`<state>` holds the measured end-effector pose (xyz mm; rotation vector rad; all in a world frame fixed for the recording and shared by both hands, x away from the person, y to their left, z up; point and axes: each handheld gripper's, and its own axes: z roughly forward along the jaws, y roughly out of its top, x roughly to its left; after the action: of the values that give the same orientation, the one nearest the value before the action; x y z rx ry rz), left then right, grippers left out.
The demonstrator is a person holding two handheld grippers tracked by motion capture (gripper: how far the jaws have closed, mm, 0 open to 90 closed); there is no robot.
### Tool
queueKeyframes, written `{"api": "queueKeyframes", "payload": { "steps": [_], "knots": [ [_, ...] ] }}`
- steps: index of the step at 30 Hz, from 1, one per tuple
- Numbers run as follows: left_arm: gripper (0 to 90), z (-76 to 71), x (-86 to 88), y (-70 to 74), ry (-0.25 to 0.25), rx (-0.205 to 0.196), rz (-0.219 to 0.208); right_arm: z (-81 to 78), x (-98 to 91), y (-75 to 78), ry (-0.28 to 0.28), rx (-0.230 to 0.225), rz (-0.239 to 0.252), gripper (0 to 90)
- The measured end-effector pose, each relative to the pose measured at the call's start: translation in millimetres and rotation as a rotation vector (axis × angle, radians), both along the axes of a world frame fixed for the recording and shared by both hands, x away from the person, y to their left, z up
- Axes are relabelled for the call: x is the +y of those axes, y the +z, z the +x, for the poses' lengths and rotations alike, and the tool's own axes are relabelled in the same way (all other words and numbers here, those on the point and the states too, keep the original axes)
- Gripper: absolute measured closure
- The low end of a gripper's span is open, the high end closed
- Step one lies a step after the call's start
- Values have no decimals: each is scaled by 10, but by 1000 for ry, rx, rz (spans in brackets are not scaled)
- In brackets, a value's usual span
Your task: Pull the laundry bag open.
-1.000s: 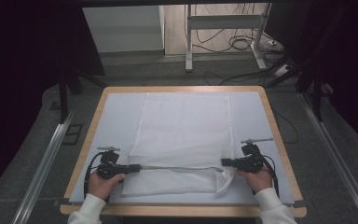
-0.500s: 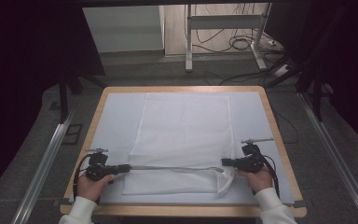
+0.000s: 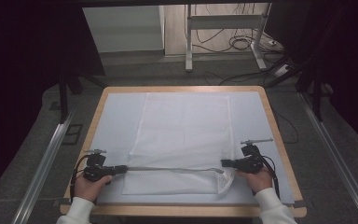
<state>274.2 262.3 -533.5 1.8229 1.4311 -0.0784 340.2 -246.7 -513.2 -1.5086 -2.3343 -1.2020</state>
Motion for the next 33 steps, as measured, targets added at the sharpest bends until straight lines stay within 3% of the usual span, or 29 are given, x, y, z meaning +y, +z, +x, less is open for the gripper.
{"api": "queueKeyframes", "payload": {
  "steps": [7, 11, 13, 14, 15, 16, 17, 19, 21, 24, 26, 33],
  "knots": [
    [851, -11, -59, 23, -1, -20, 27, -13, -7, 14, 4, -15, -5, 864],
    [685, -20, -74, 52, -2, -46, 45, -22, -36, 43, -2, -44, -20, 772],
    [635, -30, -98, 86, 8, -72, 59, -34, -57, 67, -6, -67, -29, 645],
    [513, -35, -122, 127, 20, -104, 63, -46, -89, 107, -27, -104, -43, 501],
    [471, -35, -122, 127, 20, -104, 63, -46, -89, 107, -27, -104, -43, 501],
    [471, -38, -132, 152, 25, -124, 67, -52, -112, 131, -36, -126, -47, 455],
    [388, -42, -146, 177, 34, -151, 73, -66, -156, 182, -47, -173, -50, 356],
    [366, -50, -170, 226, 38, -201, 77, -79, -178, 209, -42, -198, -57, 321],
    [318, -42, -217, 273, 15, -247, 88, -156, -245, 274, -37, -280, -75, 266],
    [305, -17, -239, 285, 6, -264, 99, -199, -312, 293, -28, -305, -80, 245],
    [301, 31, -242, 287, 5, -279, 107, -237, -450, 301, -55, -325, -78, 237],
    [298, 155, -222, 244, 17, -279, 122, -249, -728, 262, -106, -330, -87, 227]
  ]
}}
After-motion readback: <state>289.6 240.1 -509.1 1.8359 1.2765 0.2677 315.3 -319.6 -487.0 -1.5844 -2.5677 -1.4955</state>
